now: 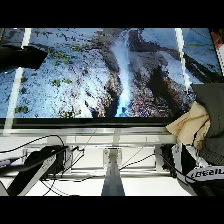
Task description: Fold the clothes and pants, and hang the long-sleeved shirts on hangers.
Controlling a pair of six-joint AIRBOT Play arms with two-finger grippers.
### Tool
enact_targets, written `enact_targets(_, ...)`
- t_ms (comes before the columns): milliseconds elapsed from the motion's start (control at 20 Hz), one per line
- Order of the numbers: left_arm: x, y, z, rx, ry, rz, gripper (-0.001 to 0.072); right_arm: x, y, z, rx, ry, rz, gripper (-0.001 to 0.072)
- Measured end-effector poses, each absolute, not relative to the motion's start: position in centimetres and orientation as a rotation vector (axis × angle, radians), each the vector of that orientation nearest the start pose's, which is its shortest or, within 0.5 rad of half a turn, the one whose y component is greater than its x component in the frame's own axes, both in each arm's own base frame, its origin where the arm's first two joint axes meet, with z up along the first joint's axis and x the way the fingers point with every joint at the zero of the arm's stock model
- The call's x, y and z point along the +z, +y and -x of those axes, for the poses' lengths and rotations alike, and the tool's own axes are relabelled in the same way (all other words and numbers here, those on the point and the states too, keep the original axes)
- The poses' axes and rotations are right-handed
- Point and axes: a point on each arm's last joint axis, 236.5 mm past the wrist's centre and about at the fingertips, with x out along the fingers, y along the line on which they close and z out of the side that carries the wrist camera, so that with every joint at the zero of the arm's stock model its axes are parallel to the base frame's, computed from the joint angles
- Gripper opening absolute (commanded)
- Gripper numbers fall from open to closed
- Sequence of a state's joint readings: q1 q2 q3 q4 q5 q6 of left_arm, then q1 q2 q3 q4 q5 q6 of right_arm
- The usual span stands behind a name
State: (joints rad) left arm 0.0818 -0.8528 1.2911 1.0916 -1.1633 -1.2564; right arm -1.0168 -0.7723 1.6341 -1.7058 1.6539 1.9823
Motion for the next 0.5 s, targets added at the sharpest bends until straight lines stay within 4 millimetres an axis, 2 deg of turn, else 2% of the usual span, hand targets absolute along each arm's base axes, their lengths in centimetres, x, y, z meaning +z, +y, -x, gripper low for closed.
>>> enact_targets(250,24.4,-7.2,-34.9,-0.377,0.640,0.069,0.0618,28.7,-20.3,-18.8,-0.814,0.659,-0.629,0.0024)
enact_targets(500,24.4,-7.2,-34.9,-0.377,0.640,0.069,0.0618,28.0,-14.7,-25.2,-0.427,0.774,-0.401,0.0024)
